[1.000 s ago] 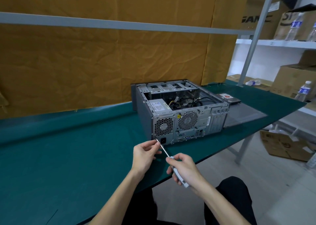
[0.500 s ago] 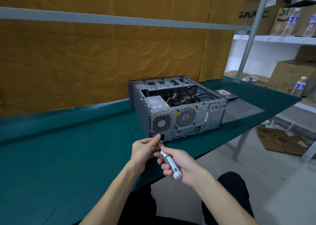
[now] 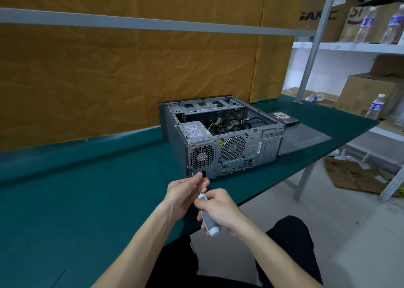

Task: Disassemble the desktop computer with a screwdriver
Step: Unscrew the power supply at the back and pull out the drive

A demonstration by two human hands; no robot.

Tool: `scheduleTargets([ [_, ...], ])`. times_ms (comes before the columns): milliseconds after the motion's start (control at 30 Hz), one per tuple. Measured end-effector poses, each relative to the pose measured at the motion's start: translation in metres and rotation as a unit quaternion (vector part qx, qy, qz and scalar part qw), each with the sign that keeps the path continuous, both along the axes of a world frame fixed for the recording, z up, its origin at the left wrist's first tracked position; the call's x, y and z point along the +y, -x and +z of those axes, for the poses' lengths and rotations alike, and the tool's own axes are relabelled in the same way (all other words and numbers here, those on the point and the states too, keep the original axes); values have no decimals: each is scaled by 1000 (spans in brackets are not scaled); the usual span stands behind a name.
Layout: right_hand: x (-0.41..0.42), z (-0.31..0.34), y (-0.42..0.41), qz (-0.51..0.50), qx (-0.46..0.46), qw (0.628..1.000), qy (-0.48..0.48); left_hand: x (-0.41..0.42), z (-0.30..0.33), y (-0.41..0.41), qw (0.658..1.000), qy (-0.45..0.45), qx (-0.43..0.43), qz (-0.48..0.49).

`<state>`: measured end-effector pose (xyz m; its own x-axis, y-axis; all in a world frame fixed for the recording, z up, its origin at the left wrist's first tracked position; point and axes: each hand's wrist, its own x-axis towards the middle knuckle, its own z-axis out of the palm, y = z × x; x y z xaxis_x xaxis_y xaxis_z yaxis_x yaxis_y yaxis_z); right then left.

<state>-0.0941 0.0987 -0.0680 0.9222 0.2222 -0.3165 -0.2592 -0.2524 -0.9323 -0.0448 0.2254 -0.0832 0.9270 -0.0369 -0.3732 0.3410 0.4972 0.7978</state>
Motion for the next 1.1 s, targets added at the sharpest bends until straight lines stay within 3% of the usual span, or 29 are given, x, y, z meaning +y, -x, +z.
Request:
scheduleTargets([
  [100,3,1,4,11,78,990,-115,1,6,1,999,29,27,-21],
  [200,-5,5,8,42,185,943,-273,4,10,3,997,48,39,-46],
  [267,-9,6,9,20,148,959,-242,5,13,4,996,60,35,-52],
  [333,-5,6,9,-19,58,990,-124,5,15,3,998,24,28,-45],
  [400,-2,5,7,-55,13,997,-53,4,15,0,999,-23,19,-25],
  [467,0,5,8,-38,61,991,-110,2,16,0,999,-11,17,-27],
  [533,-2,10,11,17,171,958,-231,2,18,0,998,24,22,-44],
  [600,-10,9,11,37,214,930,-297,6,17,0,997,39,22,-61],
  [667,-14,7,10,21,178,946,-270,7,16,1,998,29,19,-61],
  [733,-12,3,9,-7,91,982,-166,6,15,1,999,-36,11,-36],
  [833,-4,-1,8,-37,47,994,-93,3,14,-1,997,-76,5,-9],
  [900,-3,1,9,-8,107,983,-146,1,16,-2,1000,-16,16,-21],
  [1000,-10,3,11,59,230,923,-302,1,17,-2,999,36,14,-35],
  [1100,-13,1,10,14,159,958,-236,4,15,0,999,-9,7,-39],
])
